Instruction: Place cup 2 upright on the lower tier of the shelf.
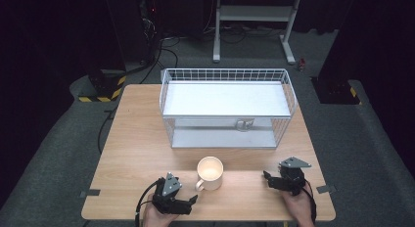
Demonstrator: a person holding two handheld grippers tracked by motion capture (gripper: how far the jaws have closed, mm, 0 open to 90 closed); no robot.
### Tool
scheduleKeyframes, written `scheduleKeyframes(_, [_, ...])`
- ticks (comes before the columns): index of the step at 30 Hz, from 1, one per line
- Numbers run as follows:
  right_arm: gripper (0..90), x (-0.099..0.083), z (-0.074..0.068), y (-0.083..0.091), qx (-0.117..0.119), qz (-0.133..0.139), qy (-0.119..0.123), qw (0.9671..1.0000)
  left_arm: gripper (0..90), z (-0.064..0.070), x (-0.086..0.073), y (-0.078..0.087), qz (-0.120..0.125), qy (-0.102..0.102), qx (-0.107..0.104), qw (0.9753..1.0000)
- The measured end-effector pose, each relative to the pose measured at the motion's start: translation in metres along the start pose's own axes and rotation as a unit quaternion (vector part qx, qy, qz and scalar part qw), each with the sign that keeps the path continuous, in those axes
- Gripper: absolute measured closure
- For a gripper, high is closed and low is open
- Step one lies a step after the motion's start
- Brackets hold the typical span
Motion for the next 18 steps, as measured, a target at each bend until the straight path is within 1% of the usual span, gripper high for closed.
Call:
scheduleKeyframes(3, [21.7, 0.000, 0.000, 0.000, 0.000, 0.000, 0.000, 1.0000, 7.8, 0.005, 0.002, -0.004, -0.001, -0.003, -0.006, 1.0000])
scheduleKeyframes(8, [21.7, 0.000, 0.000, 0.000, 0.000, 0.000, 0.000, 1.0000, 5.6, 0.010, 0.008, -0.010, 0.001, -0.005, -0.008, 1.0000])
scheduleKeyframes(11, [21.7, 0.000, 0.000, 0.000, 0.000, 0.000, 0.000, 1.0000, 3.1, 0.014, 0.012, -0.017, -0.005, -0.009, -0.011, 0.9999])
scheduleKeyframes(14, [21.7, 0.000, 0.000, 0.000, 0.000, 0.000, 0.001, 1.0000, 1.9, 0.016, 0.016, -0.021, -0.006, -0.015, -0.010, 0.9998])
scheduleKeyframes(18, [21.7, 0.000, 0.000, 0.000, 0.000, 0.000, 0.000, 1.0000, 1.6, 0.019, 0.023, -0.026, -0.002, -0.013, -0.009, 0.9999])
Point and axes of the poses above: each handheld gripper's, and its own axes: y roughly backward along the jaws, x roughly out of its top, z roughly to its right, the point moved 10 cm from there along -y, roughly forward along the jaws, and after that the axes turned 4 degrees about z, right-handed, at the moved point
